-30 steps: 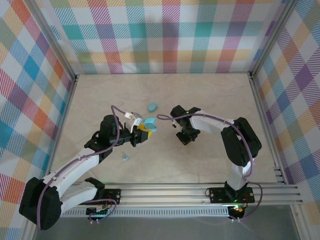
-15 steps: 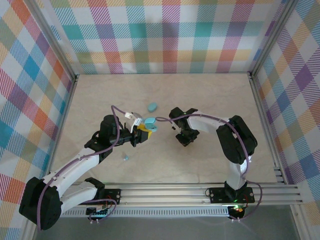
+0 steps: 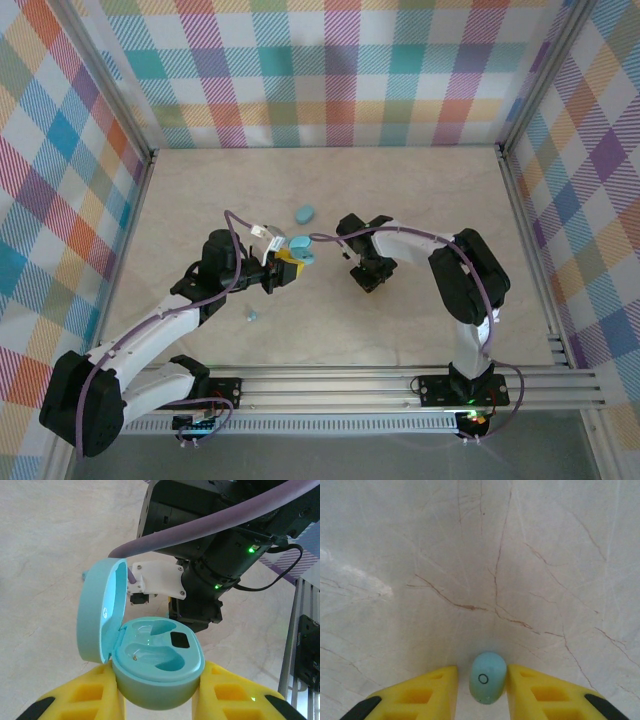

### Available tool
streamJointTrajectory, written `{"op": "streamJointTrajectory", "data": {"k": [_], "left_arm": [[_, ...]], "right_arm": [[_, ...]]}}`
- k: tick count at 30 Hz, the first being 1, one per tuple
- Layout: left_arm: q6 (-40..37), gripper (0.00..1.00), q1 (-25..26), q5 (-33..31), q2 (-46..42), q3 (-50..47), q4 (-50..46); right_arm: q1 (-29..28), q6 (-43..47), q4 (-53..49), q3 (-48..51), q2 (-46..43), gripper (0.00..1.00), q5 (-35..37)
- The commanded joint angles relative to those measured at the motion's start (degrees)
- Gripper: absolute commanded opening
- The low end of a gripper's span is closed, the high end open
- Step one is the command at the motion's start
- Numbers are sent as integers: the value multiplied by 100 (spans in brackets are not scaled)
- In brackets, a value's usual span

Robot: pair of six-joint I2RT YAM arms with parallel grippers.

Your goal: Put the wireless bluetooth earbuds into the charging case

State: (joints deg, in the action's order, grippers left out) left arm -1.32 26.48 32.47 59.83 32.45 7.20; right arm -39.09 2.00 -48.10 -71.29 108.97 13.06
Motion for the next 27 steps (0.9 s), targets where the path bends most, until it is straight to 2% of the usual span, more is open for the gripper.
{"op": "streamJointTrajectory", "data": {"k": [1, 6, 12, 23, 27], "left_arm": [[-28, 0, -20, 119, -7, 123, 53], [-35, 0, -19, 119, 0, 122, 62], [-87, 0, -20, 119, -15, 69, 49], [51, 0, -20, 506, 35, 136, 493], [17, 0, -17, 691, 85, 167, 560]], "right_arm": [[-55, -59, 99, -118, 213, 28, -25], [-36, -84, 99, -136, 204, 18, 4], [115, -164, -4, -228, -4, 15, -120], [413, -331, -191, -414, -1491, 13, -881], [411, -384, -361, -691, -1957, 12, -1515]]}}
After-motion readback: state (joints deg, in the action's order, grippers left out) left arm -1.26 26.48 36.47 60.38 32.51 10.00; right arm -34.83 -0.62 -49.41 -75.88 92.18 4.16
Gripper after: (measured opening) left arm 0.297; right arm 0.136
